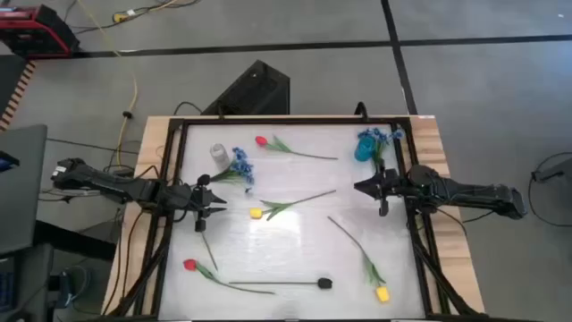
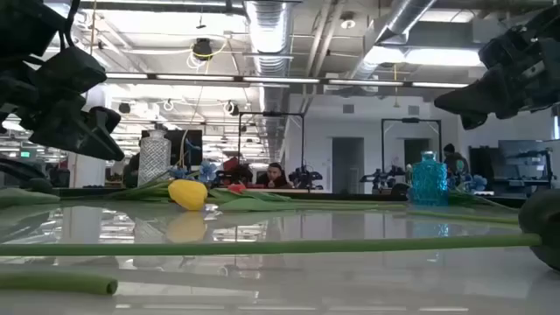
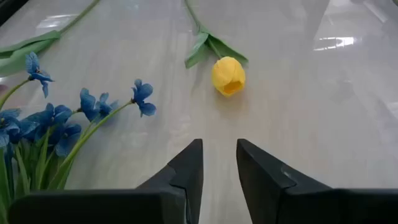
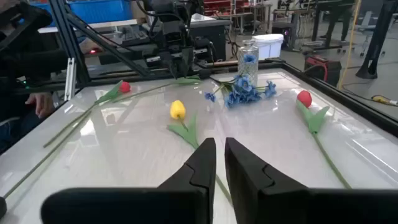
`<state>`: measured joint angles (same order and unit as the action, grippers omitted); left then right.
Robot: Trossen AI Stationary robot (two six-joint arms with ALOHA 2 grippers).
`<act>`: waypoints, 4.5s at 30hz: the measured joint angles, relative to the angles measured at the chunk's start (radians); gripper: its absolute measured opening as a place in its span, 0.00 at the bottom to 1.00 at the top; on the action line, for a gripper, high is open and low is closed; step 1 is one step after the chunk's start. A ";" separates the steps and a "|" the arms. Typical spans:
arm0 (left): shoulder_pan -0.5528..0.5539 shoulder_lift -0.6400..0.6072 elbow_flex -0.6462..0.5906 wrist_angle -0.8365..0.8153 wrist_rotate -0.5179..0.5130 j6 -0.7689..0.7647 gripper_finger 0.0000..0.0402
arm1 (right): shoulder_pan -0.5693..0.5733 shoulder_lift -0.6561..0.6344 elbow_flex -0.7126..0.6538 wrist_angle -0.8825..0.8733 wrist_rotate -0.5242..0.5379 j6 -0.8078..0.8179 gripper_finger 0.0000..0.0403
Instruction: Sort flowers into vase by color
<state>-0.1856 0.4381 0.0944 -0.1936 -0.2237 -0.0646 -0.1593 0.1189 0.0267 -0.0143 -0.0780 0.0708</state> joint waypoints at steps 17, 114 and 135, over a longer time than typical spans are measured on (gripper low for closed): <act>0.000 0.000 0.000 0.000 0.000 0.000 0.22 | 0.000 0.000 0.000 0.000 0.000 0.000 0.16; 0.115 0.784 0.337 0.888 -0.137 0.177 0.22 | 0.001 0.005 -0.006 0.161 -0.002 0.019 0.16; 0.116 0.810 0.338 0.859 -0.192 0.187 0.22 | 0.117 0.607 0.393 0.205 -0.115 -0.008 0.13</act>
<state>-0.0700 1.2484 0.4324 0.6656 -0.4152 0.1219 -0.0419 0.7256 0.4197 0.1902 -0.1930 0.0624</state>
